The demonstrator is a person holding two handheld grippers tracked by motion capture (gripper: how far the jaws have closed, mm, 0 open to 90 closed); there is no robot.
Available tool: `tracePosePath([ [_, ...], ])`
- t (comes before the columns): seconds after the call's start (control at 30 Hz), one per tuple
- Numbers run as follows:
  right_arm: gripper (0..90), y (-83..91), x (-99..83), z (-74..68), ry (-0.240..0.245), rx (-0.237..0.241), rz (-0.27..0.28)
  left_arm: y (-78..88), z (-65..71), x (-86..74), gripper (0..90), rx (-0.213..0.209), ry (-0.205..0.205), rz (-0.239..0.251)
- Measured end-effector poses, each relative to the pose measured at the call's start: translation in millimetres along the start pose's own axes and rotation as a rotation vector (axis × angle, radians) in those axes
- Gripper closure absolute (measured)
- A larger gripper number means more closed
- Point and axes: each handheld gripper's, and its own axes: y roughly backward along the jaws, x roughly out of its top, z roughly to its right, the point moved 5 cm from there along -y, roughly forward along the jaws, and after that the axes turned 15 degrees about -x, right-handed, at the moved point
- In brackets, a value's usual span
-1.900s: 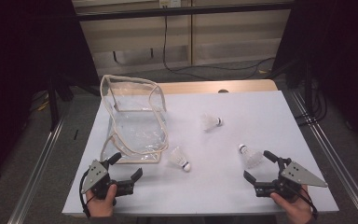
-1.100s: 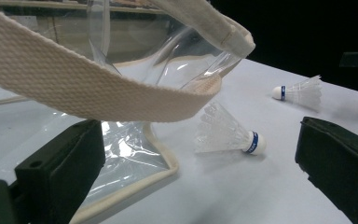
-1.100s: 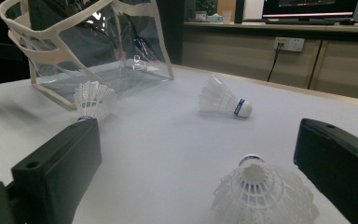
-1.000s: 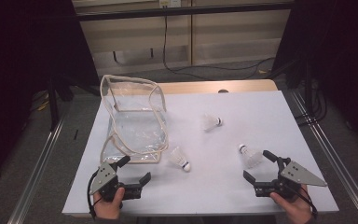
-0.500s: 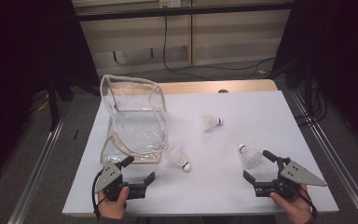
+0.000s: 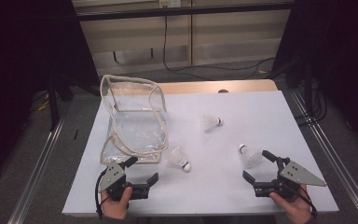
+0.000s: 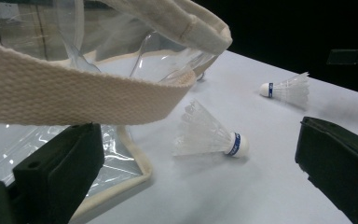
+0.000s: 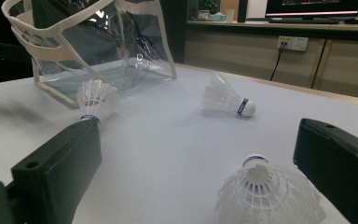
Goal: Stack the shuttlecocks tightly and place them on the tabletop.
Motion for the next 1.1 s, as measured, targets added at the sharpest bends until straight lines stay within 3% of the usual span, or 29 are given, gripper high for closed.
tracePosePath([
  [0.37,0.5,-0.7,0.0,0.0,0.003,0.002,0.001,-6.7,-0.1,-1.8,1.4,-0.016,0.005,-0.019],
  [0.47,0.4,-0.6,0.4,0.1,0.003,0.003,0.003,-8.8,1.1,-2.2,1.3,-0.041,-0.004,-0.027],
  [0.6,0.4,-0.4,0.4,0.6,0.002,0.001,0.002,-12.6,2.9,-3.0,1.5,-0.046,0.012,-0.038],
  [1.1,0.5,-0.6,0.7,-0.6,0.006,0.005,0.004,-36.7,11.3,-3.8,1.7,-0.091,0.021,-0.081],
])
